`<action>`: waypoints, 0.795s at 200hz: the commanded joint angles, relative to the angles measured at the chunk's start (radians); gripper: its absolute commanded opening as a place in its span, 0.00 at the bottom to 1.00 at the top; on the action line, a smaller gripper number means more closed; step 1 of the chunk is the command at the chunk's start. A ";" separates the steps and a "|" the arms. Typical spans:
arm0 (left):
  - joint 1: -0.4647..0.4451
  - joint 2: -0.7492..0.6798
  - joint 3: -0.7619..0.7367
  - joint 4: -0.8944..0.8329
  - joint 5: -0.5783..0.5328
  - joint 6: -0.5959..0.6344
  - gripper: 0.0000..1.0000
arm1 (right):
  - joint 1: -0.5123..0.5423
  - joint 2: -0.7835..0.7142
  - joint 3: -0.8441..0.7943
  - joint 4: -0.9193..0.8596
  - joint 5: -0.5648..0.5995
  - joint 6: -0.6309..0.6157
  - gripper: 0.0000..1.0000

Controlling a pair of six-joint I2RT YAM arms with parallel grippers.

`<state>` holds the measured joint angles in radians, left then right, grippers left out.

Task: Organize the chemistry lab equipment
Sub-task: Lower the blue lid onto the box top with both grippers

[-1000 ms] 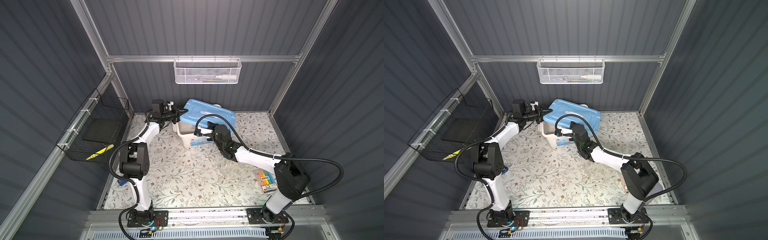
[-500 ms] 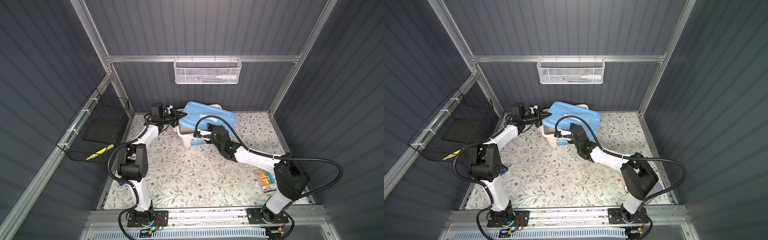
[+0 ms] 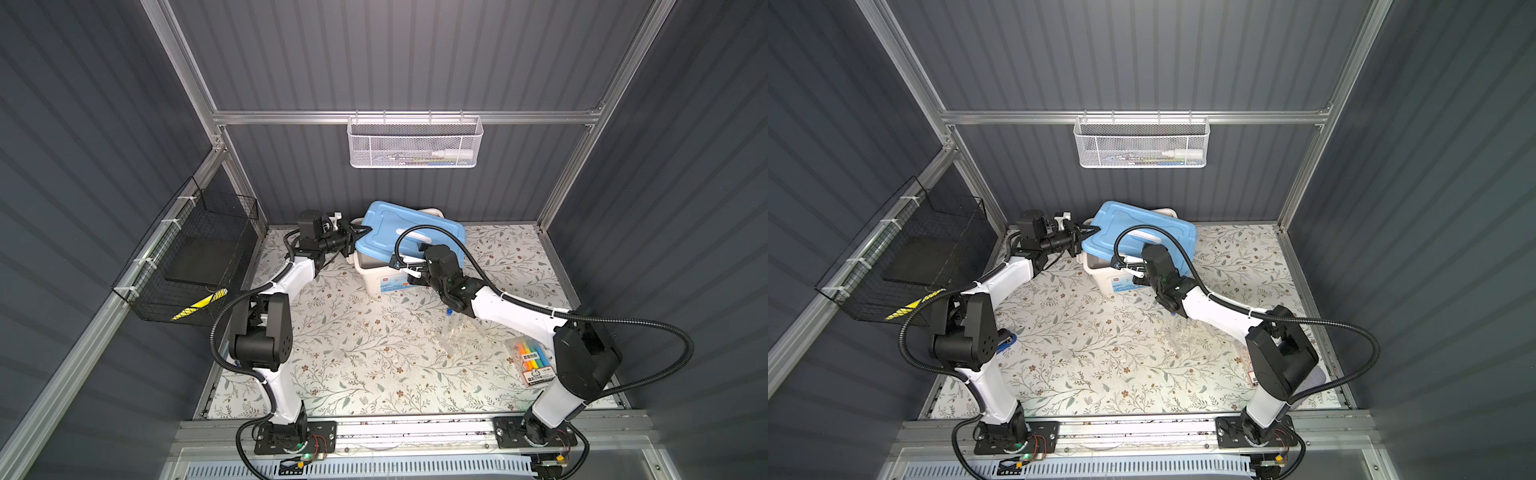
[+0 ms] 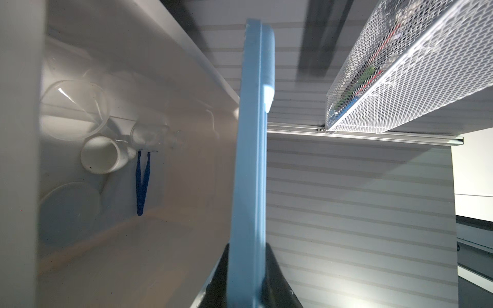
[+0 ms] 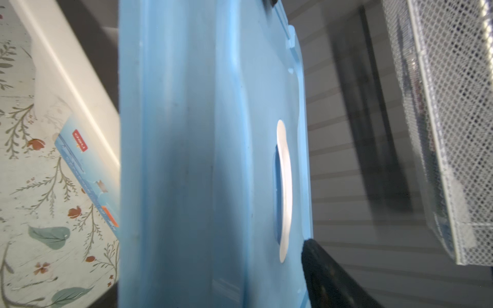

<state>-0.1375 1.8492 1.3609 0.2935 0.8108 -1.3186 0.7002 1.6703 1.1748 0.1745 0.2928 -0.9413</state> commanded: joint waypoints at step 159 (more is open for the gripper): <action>0.012 -0.110 -0.148 0.220 -0.176 -0.034 0.15 | -0.144 -0.070 0.139 -0.344 -0.200 0.288 0.85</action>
<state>-0.1390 1.7805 1.2415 0.4740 0.7013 -1.3849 0.5831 1.6257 1.2629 -0.1154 0.1284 -0.7166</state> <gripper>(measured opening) 0.179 0.849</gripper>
